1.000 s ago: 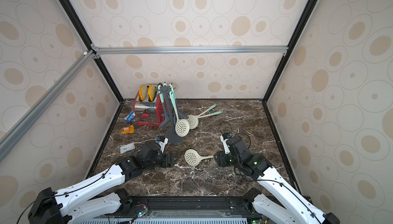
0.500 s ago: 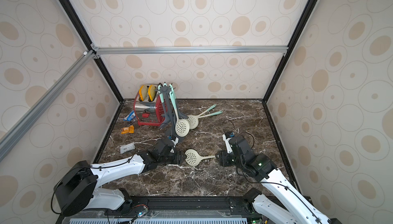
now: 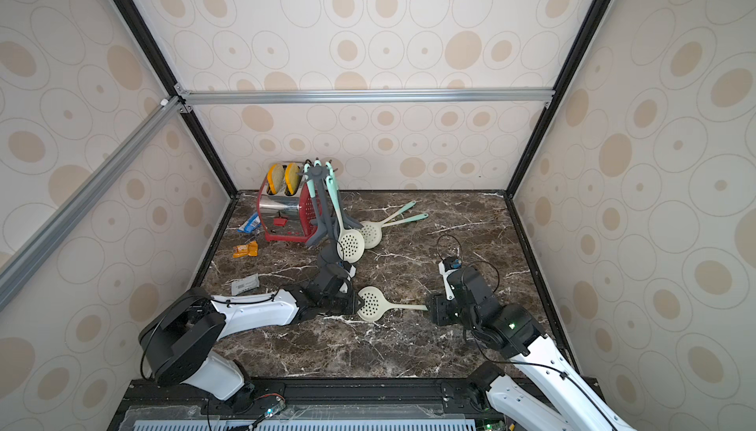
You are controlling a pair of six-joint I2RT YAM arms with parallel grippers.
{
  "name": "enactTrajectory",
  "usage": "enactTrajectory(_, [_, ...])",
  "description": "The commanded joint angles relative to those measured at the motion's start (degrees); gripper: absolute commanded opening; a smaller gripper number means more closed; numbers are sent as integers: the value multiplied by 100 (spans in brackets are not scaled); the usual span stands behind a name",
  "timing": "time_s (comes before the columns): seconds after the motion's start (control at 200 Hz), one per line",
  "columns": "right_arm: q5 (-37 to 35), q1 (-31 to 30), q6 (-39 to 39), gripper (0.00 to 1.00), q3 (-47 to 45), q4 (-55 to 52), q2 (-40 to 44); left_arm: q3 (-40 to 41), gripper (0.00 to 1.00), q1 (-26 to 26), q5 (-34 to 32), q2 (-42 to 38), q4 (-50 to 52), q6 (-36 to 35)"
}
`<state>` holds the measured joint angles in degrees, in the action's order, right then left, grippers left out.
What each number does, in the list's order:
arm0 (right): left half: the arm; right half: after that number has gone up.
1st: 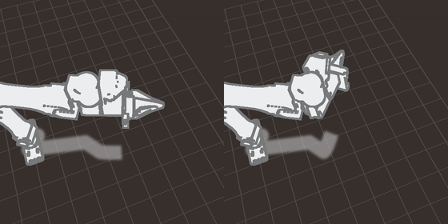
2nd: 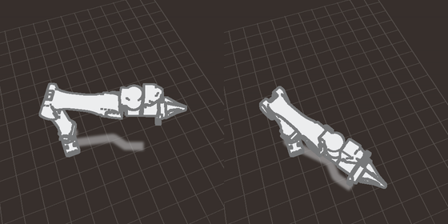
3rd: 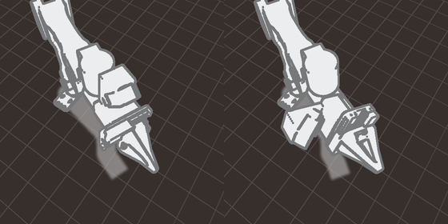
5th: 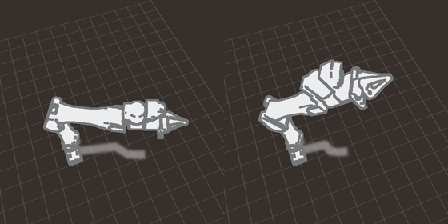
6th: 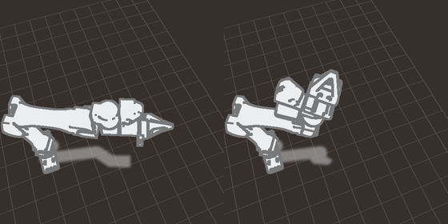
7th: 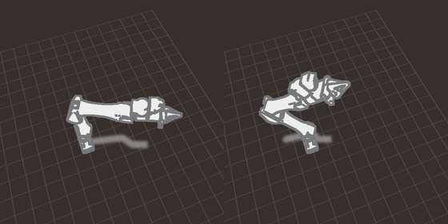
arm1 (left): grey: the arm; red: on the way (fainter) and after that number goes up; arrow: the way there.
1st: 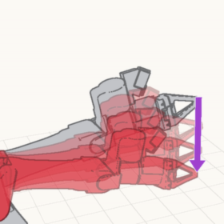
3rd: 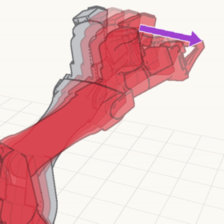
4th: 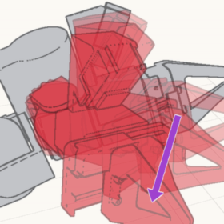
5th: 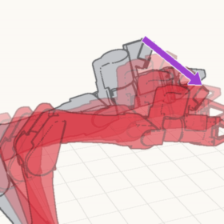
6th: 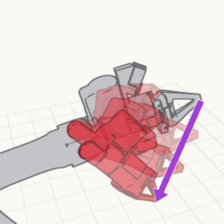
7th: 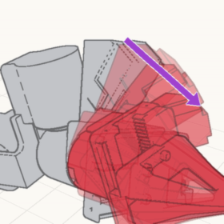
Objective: Hang the skimmer on the kitchen utensil rack
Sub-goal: Pick up the skimmer from the center of the board.
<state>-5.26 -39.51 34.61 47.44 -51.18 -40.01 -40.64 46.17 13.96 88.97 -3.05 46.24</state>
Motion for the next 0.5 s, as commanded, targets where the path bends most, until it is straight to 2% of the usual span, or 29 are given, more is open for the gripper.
enactTrajectory(0.0, [-696,18,217,61,219,-432,166,-39,0,41,-100,-469,190,110])
enactTrajectory(0.1, [-1180,22,463,66,273,-621,391,158,0,45,-434,-1156,654,232])
enactTrajectory(0.16, [-1337,20,603,80,266,-580,625,277,0,40,-672,-1658,989,359])
enactTrajectory(0.265, [-1342,22,789,91,283,-218,1132,438,0,35,-1114,-2553,1594,702])
enactTrajectory(0.381, [-1315,20,1029,96,255,415,1655,556,0,32,-1585,-3360,2108,1104])
enactTrajectory(0.491, [-1300,22,1410,97,169,811,1868,602,0,16,-1653,-3781,2129,1318])
